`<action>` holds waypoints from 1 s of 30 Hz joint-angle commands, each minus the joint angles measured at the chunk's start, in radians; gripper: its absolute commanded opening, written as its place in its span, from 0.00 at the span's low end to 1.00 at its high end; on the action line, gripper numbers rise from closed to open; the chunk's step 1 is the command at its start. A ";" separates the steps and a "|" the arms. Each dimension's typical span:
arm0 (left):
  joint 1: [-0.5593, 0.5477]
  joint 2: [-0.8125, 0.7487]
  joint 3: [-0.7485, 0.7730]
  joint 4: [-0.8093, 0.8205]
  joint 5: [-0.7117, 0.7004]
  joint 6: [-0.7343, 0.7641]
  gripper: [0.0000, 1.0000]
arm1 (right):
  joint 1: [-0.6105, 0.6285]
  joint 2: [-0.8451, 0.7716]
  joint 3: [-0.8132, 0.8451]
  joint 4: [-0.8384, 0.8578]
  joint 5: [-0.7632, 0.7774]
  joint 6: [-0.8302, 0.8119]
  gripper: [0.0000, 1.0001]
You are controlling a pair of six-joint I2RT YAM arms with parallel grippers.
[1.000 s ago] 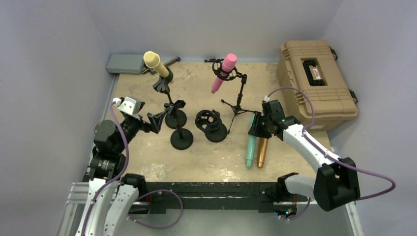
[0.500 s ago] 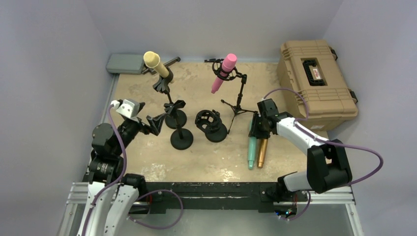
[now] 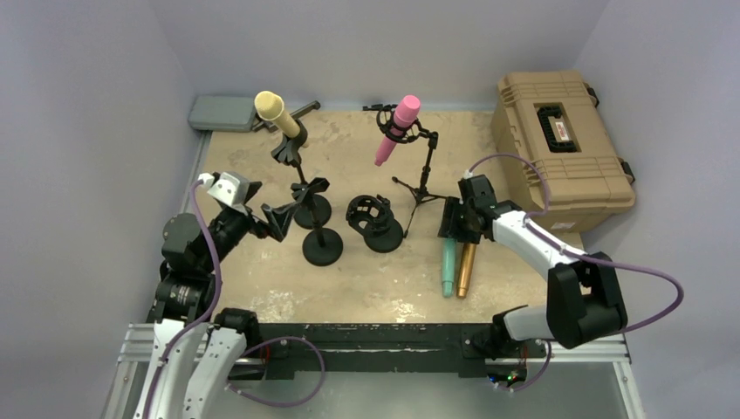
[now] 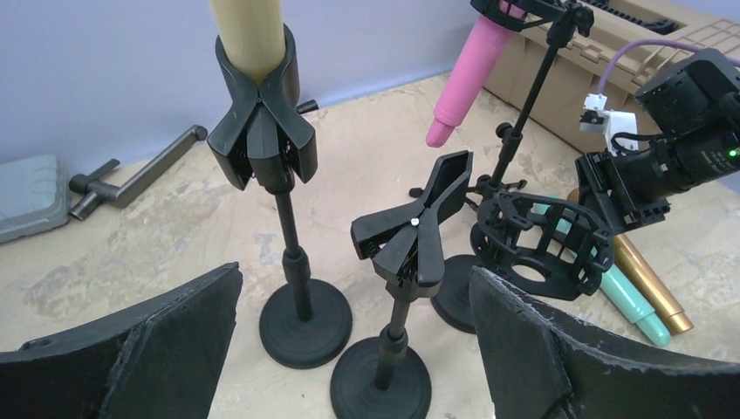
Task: Remove the microphone from the stand
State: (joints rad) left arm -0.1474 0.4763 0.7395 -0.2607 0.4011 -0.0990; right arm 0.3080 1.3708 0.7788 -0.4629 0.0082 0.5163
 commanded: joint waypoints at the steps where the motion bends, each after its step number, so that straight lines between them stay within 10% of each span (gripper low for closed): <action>1: -0.003 0.044 0.099 -0.087 -0.041 -0.064 1.00 | -0.001 -0.059 0.013 0.008 0.007 -0.030 0.55; 14: -0.002 0.025 0.165 -0.325 -0.057 -0.662 0.95 | -0.002 -0.323 0.009 0.078 -0.184 -0.121 0.65; 30: -0.002 0.130 -0.010 0.027 0.008 -1.001 0.90 | -0.002 -0.455 -0.022 0.204 -0.433 -0.060 0.65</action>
State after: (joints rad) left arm -0.1471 0.5949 0.7311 -0.3481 0.3904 -1.0412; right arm 0.3073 0.9314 0.7635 -0.3271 -0.3401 0.4335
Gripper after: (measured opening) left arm 0.916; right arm 0.653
